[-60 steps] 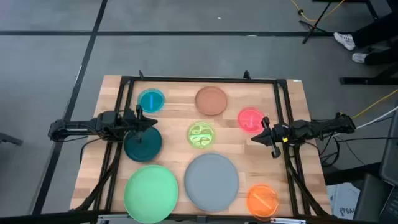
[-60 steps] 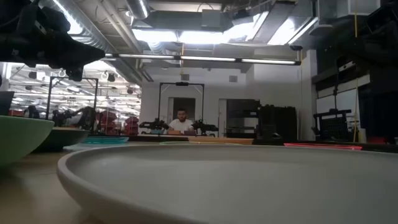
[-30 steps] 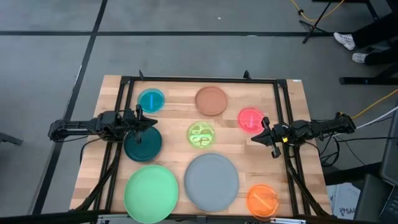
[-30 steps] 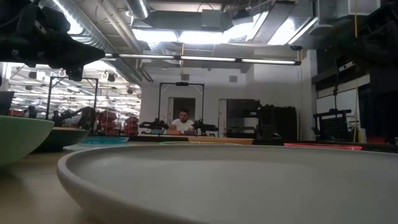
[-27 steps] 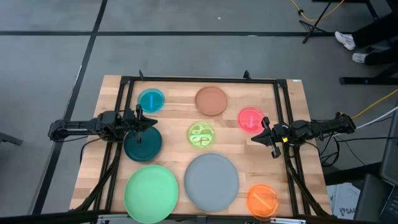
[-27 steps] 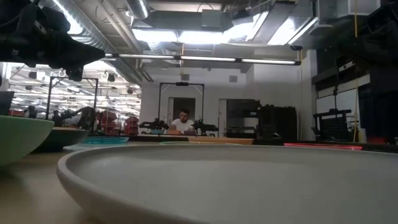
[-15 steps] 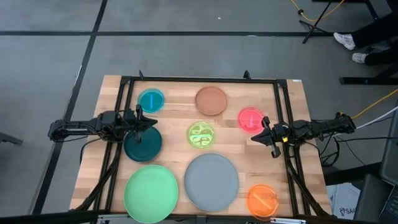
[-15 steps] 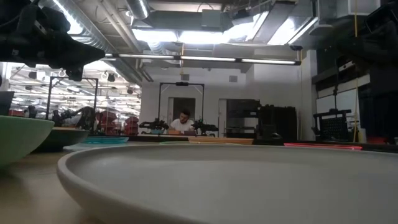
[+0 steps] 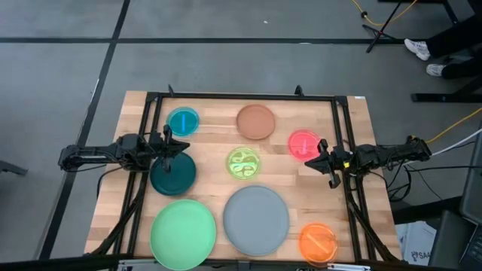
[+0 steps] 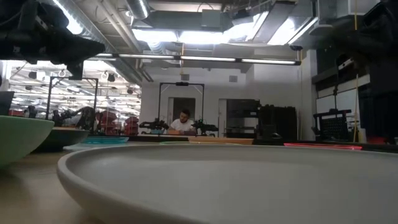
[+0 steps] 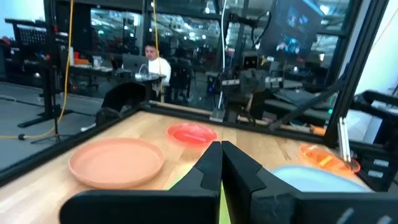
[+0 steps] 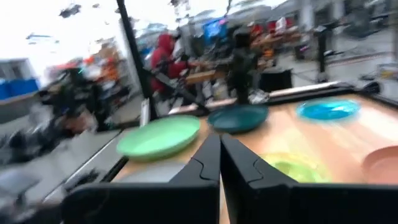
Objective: Stack plastic plates
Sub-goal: Stack the light green plate on top of the gray plate
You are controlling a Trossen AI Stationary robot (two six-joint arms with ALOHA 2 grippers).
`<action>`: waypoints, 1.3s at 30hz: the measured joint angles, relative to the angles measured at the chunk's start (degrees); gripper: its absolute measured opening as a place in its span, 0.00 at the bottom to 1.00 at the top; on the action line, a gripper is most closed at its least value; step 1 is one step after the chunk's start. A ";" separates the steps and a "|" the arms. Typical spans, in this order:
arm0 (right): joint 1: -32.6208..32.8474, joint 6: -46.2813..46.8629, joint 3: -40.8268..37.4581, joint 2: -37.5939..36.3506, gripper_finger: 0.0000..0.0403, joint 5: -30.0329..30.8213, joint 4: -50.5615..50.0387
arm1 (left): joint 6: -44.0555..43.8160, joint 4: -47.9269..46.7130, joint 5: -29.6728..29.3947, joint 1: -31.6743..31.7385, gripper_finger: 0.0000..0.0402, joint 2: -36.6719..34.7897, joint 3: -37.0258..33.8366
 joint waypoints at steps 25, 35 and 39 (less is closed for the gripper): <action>0.01 3.44 24.89 49.86 0.00 4.55 6.83 | 1.19 2.58 3.96 -0.04 0.00 0.28 -0.02; 0.01 3.42 35.42 65.83 0.00 1.99 6.81 | 1.25 2.61 3.96 -0.04 0.00 0.28 -0.02; 0.01 3.44 38.66 70.76 0.00 1.37 6.76 | 1.26 2.97 4.07 -0.04 0.00 0.28 -0.02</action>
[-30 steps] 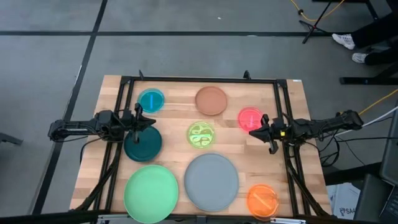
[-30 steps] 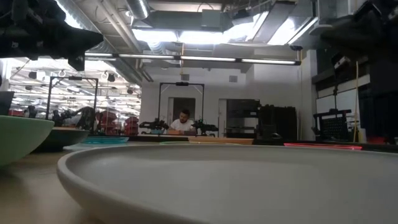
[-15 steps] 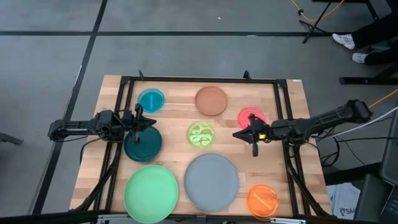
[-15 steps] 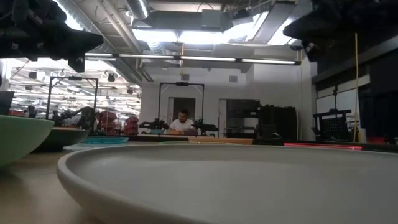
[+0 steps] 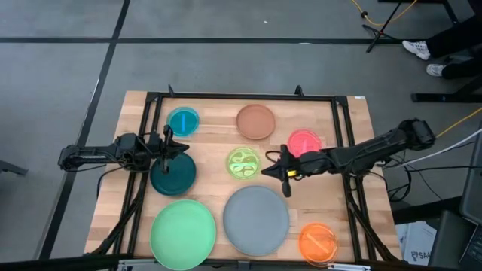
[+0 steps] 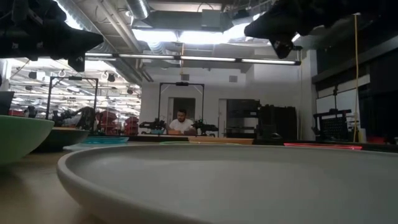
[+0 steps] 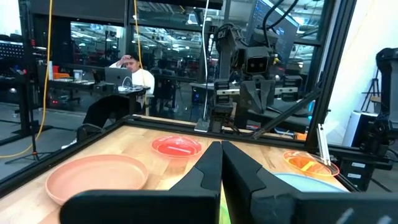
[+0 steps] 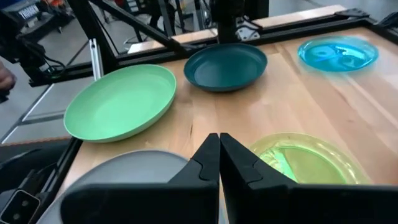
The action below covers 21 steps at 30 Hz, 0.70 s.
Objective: Stack plastic plates
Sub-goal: Stack the light green plate on top of the gray plate
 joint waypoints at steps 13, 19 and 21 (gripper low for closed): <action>0.05 0.30 12.87 14.86 0.00 -4.27 0.17 | 0.00 0.87 -0.35 0.00 0.00 -0.02 0.00; 0.16 0.39 18.97 21.21 0.00 -6.23 -0.20 | 0.02 0.68 -0.64 -0.02 0.00 -0.02 0.01; 0.75 0.40 21.21 23.17 0.00 -6.27 -0.13 | 0.04 0.42 -0.75 -0.02 0.00 -0.02 0.00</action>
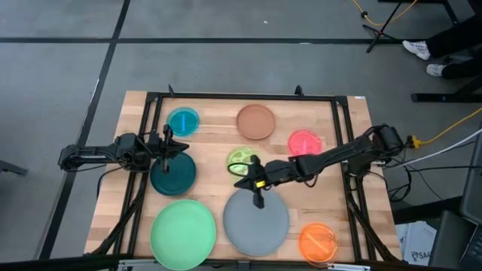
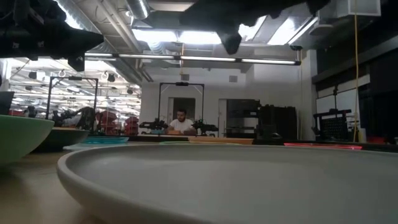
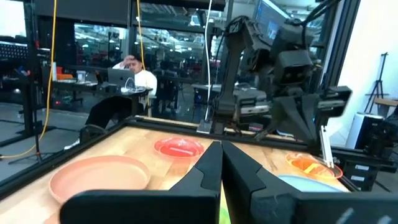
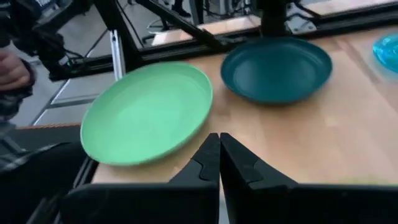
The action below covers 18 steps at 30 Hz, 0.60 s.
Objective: Stack plastic plates
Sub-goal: Stack the light green plate on top of the gray plate
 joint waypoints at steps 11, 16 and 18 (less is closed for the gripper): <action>2.81 -0.37 12.96 11.43 0.00 0.90 0.16 | -0.01 -0.09 -0.55 0.00 0.00 -0.02 0.00; 3.90 -0.37 18.73 16.16 0.00 0.82 -0.25 | -0.02 0.04 -0.92 0.00 0.00 -0.02 0.00; 4.31 -0.34 21.37 18.27 0.00 0.43 -0.17 | -0.02 0.00 -0.94 0.00 0.00 -0.02 0.00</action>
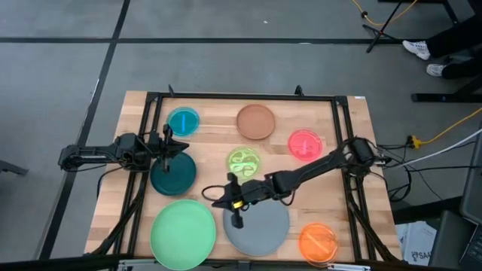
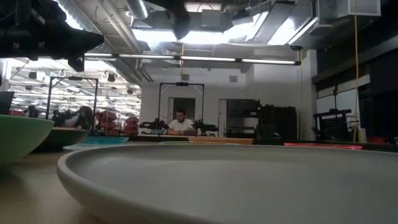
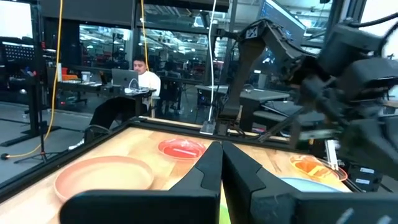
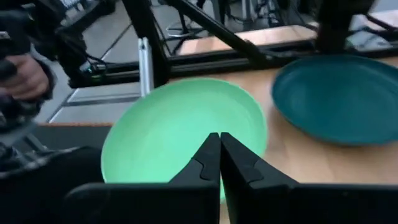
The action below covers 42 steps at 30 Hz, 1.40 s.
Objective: Stack plastic plates
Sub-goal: Stack the light green plate on top of the gray plate
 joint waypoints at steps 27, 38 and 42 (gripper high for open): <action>-0.38 11.03 6.99 11.22 0.34 8.20 -1.34 | 0.00 -0.40 0.06 0.01 0.00 0.00 0.00; -1.44 11.98 14.62 12.76 0.39 7.08 -12.78 | 0.35 -0.35 -0.40 0.02 0.00 0.00 0.00; -1.80 12.21 17.41 14.59 0.38 6.95 -14.91 | 0.42 -0.33 -0.42 0.02 0.00 0.00 0.00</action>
